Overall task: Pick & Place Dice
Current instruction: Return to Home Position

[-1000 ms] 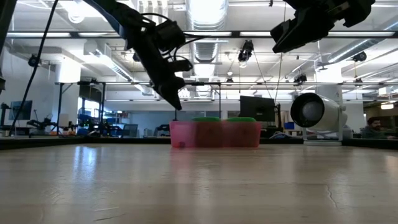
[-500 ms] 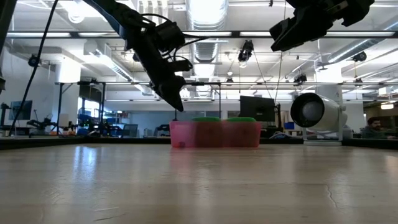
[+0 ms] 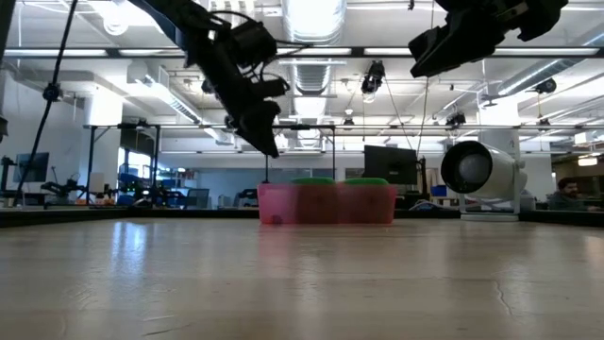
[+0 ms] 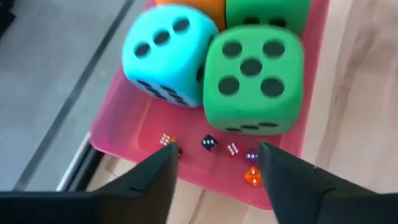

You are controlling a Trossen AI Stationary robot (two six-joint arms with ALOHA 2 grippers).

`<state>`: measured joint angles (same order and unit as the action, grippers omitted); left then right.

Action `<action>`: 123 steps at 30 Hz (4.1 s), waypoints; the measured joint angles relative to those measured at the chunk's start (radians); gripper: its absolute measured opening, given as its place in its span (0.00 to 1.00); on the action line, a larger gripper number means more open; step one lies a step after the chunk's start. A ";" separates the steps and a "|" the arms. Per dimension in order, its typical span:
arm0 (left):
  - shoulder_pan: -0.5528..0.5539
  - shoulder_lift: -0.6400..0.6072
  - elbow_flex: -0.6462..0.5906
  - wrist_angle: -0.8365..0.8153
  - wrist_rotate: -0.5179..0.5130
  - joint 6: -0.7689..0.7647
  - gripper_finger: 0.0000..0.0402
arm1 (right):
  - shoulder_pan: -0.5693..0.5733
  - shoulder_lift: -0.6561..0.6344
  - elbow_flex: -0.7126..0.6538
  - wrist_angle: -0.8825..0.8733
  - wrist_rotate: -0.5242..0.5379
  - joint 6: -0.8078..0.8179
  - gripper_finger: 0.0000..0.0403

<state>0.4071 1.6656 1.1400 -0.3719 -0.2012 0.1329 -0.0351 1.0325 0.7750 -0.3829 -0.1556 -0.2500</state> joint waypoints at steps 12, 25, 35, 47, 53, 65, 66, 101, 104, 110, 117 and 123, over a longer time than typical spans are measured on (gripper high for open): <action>-0.055 -0.277 -0.082 -0.064 0.000 0.027 0.05 | 0.000 -0.052 0.000 0.020 0.088 0.004 0.14; -0.148 -0.800 -0.520 0.106 0.022 0.014 0.01 | 0.000 -0.152 -0.039 0.097 0.077 -0.007 0.02; -0.214 -1.239 -0.729 0.143 0.022 -0.003 0.01 | 0.000 -0.411 -0.193 0.246 0.066 0.090 0.02; -0.213 -1.669 -0.809 0.087 0.014 0.025 0.01 | 0.000 -0.830 -0.338 0.265 0.069 0.171 0.02; -0.212 -1.628 -0.804 0.080 -0.001 0.037 0.01 | 0.000 -1.030 -0.400 0.253 0.069 0.219 0.02; -0.210 -1.665 -0.801 0.080 -0.024 0.110 0.01 | 0.000 -1.013 -0.410 0.232 0.072 0.166 0.02; -0.210 -1.666 -0.801 0.081 -0.030 0.112 0.01 | 0.000 -1.025 -0.417 0.242 0.072 0.164 0.02; -0.209 -1.666 -1.029 0.247 -0.034 0.079 0.01 | -0.001 -1.032 -0.762 0.508 0.287 0.210 0.02; -0.209 -1.666 -1.076 0.273 -0.034 0.079 0.01 | -0.001 -1.028 -0.767 0.490 0.287 0.204 0.02; -0.209 -1.651 -1.136 0.423 -0.024 0.116 0.01 | -0.001 -1.022 -0.766 0.491 0.287 0.188 0.02; -0.207 -1.642 -1.136 0.422 -0.026 0.126 0.01 | -0.001 -1.022 -0.766 0.492 0.287 0.186 0.02; -0.207 -1.642 -1.136 0.422 -0.026 0.121 0.01 | -0.001 -1.017 -0.766 0.492 0.287 0.114 0.02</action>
<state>0.1997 0.0235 0.0040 0.0502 -0.2276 0.2543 -0.0357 0.0151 0.0090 0.1086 0.1314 -0.1357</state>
